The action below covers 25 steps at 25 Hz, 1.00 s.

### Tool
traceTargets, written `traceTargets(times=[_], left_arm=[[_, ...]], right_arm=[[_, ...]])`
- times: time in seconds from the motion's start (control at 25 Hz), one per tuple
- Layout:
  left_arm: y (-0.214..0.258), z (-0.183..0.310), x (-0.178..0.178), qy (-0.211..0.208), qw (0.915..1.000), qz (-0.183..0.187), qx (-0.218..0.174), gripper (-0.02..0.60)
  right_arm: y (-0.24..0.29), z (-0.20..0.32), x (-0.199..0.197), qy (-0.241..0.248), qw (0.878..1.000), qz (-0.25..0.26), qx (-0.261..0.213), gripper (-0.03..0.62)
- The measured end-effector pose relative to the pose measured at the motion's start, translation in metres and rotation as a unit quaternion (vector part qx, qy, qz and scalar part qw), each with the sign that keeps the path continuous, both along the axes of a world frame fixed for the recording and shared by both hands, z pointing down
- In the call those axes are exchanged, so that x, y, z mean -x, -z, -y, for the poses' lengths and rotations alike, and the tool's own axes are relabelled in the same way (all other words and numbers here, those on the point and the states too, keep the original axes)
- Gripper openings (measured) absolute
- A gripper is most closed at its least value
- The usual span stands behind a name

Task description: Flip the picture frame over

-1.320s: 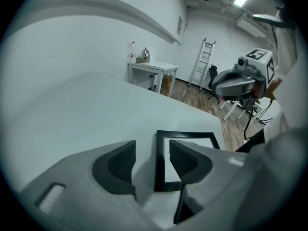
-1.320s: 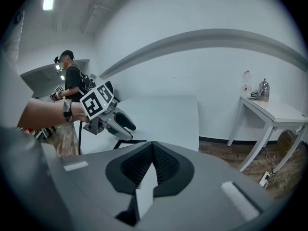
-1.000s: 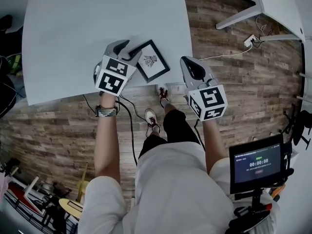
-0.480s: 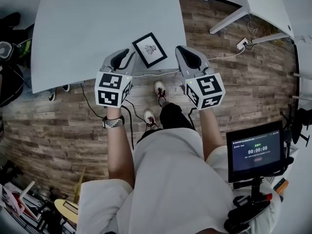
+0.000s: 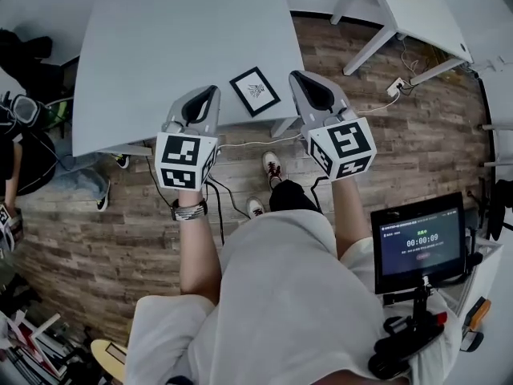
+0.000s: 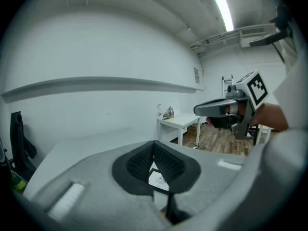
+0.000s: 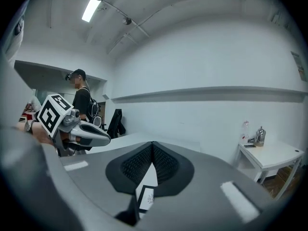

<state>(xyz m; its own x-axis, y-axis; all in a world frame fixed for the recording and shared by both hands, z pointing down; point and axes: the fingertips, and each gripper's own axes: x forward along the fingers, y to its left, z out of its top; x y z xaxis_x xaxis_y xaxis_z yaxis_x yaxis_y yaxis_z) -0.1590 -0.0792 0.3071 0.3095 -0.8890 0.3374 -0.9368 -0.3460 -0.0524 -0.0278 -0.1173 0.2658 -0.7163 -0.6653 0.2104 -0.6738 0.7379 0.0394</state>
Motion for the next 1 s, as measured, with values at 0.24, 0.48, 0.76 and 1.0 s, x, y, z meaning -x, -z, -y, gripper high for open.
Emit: traceTargets(times=[0.24, 0.48, 0.76, 1.0], left_arm=[[0.071, -0.012, -0.009, -0.003, 0.9966, 0.025, -0.079, 0.005], [0.113, -0.013, -0.013, -0.01, 0.9916, 0.034, -0.125, 0.005], [0.124, -0.015, -0.017, -0.01, 0.9894, 0.042, -0.139, 0.005], [0.132, -0.014, -0.016, -0.007, 0.9872, 0.052, -0.15, 0.005]], right_arm=[[0.057, -0.006, -0.015, -0.007, 0.998, 0.025, -0.05, 0.002], [0.089, -0.007, -0.016, -0.002, 0.996, 0.03, -0.086, 0.002], [0.094, -0.008, -0.011, 0.002, 0.995, 0.009, -0.096, 0.002], [0.1, -0.005, -0.016, -0.003, 0.994, 0.005, -0.106, 0.002]])
